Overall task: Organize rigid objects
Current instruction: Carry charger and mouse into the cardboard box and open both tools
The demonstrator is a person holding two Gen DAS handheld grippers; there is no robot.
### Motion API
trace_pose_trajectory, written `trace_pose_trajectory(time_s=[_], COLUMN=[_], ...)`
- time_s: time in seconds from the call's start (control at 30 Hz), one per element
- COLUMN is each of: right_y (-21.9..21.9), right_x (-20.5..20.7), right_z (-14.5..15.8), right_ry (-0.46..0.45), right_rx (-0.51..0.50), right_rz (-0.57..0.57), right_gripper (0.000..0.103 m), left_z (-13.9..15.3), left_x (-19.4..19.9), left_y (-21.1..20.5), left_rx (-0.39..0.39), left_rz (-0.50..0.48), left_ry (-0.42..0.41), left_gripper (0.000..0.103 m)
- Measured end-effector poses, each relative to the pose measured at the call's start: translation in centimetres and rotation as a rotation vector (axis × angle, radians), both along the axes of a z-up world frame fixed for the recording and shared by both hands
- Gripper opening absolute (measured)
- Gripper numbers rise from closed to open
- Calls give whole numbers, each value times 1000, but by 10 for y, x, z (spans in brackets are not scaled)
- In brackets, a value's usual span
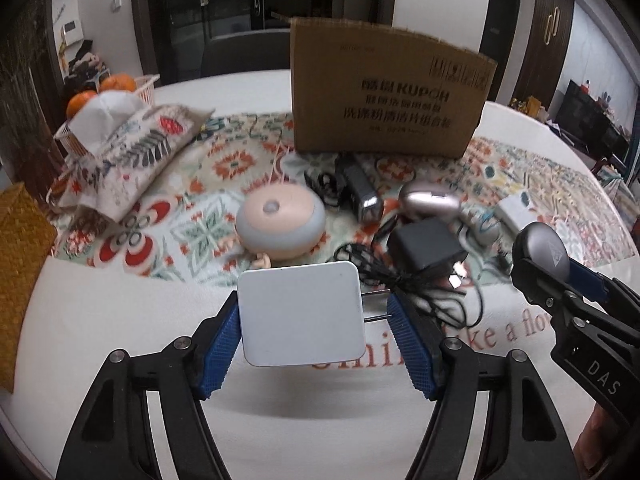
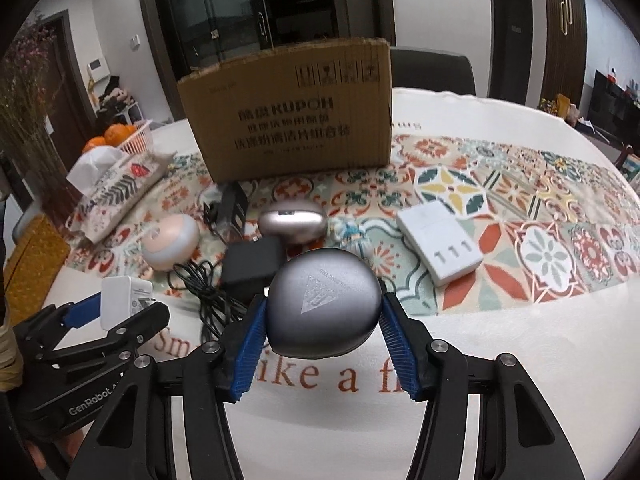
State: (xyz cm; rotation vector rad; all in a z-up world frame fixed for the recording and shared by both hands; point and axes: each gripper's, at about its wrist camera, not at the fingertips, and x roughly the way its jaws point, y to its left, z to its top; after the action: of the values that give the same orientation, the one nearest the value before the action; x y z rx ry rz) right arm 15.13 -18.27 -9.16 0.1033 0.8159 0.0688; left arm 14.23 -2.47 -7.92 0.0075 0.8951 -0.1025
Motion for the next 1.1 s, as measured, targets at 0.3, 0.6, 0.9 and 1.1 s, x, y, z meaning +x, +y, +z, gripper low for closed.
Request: trace_pose_trajectory(time_s=[0.3, 0.6, 0.9, 1.1], right_y=[-1, -3, -9, -14], right_x=[7, 25, 54, 76], right_z=[32, 58, 85, 104], right_ry=[-95, -166, -226, -264], right_rx=[-1, -12, -6, -15], right_rz=[-1, -5, -12, -16], right_gripper=[57, 57, 57, 57], left_z=[38, 73, 107, 123], left_x=[10, 28, 58, 81], left_y=[-3, -7, -14, -18], left_rx=[4, 20, 24, 39], left_rz=[-26, -43, -69, -86], left_ry=[-107, -214, -300, -322], left_gripper=[71, 71, 71, 71])
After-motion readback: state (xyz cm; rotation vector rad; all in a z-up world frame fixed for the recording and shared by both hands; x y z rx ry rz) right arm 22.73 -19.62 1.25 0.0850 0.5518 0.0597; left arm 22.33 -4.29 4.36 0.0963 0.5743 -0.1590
